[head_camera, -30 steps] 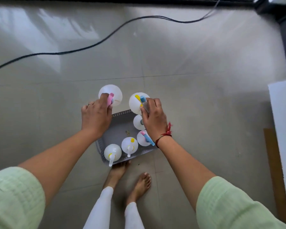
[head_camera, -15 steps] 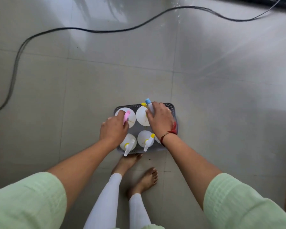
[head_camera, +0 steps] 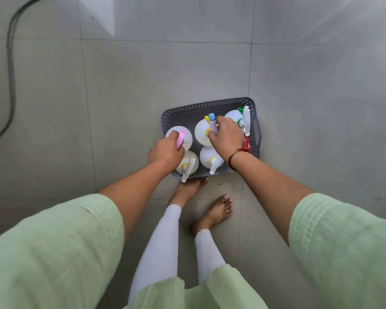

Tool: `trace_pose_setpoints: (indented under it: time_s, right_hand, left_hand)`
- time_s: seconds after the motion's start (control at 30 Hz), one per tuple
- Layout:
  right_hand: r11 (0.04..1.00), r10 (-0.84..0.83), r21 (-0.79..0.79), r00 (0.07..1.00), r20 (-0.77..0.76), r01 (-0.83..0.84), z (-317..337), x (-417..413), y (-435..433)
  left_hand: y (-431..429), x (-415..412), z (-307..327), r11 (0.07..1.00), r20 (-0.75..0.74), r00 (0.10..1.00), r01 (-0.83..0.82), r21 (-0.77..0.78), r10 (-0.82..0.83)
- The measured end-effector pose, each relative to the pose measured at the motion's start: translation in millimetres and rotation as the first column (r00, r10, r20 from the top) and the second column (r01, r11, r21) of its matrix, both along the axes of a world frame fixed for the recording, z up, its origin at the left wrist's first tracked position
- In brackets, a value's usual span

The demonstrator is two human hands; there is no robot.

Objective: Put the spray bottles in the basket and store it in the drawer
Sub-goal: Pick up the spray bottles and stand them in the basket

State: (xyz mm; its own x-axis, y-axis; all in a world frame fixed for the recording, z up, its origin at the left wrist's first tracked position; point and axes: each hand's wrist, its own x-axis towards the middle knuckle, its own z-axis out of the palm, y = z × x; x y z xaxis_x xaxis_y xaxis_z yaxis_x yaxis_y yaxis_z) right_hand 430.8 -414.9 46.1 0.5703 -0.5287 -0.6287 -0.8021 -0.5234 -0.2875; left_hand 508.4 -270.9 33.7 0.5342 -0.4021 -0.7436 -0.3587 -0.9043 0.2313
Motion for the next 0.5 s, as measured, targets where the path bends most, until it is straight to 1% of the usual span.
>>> trace_pose_setpoints:
  time_s: [0.13, 0.23, 0.43, 0.5]
  right_hand:
    - [1.0, -0.008, 0.022, 1.0, -0.028, 0.008, -10, -8, -2]
    - [1.0, 0.008, 0.028, 0.999, -0.048, -0.007, -18, -11, -3]
    - [0.998, -0.046, 0.041, 0.999, -0.028, 0.047, -25, -6, -10]
    - [0.996, -0.071, 0.06, 0.997, -0.023, 0.072, -25, -7, -12]
  left_hand:
    - [-4, 0, -11, 0.999, -0.024, 0.999, 0.03, 0.014, -0.029]
    - [-5, 3, -19, 0.994, -0.051, 0.994, 0.099, 0.041, -0.097]
    - [-4, 13, -25, 0.955, 0.027, 0.958, 0.282, 0.093, -0.286]
    - [-4, 17, -24, 0.95, 0.037, 0.953, 0.296, 0.098, -0.301]
